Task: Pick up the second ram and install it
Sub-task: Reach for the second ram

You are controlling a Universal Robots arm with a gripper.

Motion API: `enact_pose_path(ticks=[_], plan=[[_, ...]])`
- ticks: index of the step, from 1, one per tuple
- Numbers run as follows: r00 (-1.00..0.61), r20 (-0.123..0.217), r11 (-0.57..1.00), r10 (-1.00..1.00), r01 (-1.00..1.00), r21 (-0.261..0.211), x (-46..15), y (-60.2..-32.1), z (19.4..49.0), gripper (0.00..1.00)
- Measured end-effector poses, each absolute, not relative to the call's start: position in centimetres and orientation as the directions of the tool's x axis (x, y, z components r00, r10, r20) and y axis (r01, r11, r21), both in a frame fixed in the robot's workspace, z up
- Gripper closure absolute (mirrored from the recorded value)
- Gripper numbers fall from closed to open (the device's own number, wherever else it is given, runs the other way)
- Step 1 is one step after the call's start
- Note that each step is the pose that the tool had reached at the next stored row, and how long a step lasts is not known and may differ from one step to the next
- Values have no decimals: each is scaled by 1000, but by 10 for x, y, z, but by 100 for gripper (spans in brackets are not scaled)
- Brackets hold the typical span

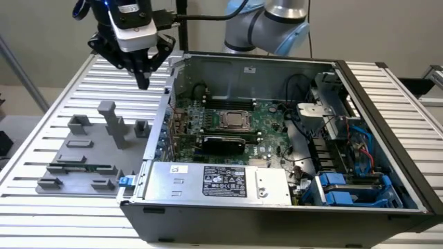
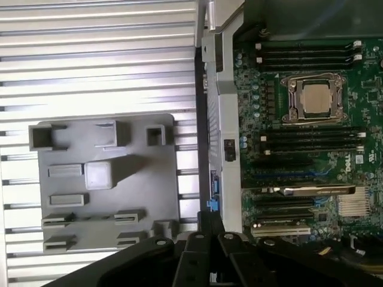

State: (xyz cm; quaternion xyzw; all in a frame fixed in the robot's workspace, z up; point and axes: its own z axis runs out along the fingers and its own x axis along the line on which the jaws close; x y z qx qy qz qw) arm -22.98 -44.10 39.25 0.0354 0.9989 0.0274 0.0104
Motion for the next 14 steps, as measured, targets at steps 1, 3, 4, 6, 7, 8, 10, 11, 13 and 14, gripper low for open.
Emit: enact_pose_path(ticks=[1,3,4,6,7,8,10,11,13,14], plan=[[-997,-19,996,71,70,55,-234,-442,392,100],[-997,-19,996,71,70,55,-244,-443,392,100],[-997,-19,996,71,70,55,-248,-444,392,100],[-997,-19,996,71,70,55,-257,-445,391,100],[-997,-19,996,71,70,55,-262,-445,390,100],[-997,-19,996,71,70,55,-266,-445,389,100],[-997,-19,996,71,70,55,-275,-446,387,100],[-997,-19,996,71,70,55,-280,-446,385,100],[-997,-19,996,71,70,55,-289,-446,382,100],[-997,-19,996,71,70,55,-294,-446,381,100]])
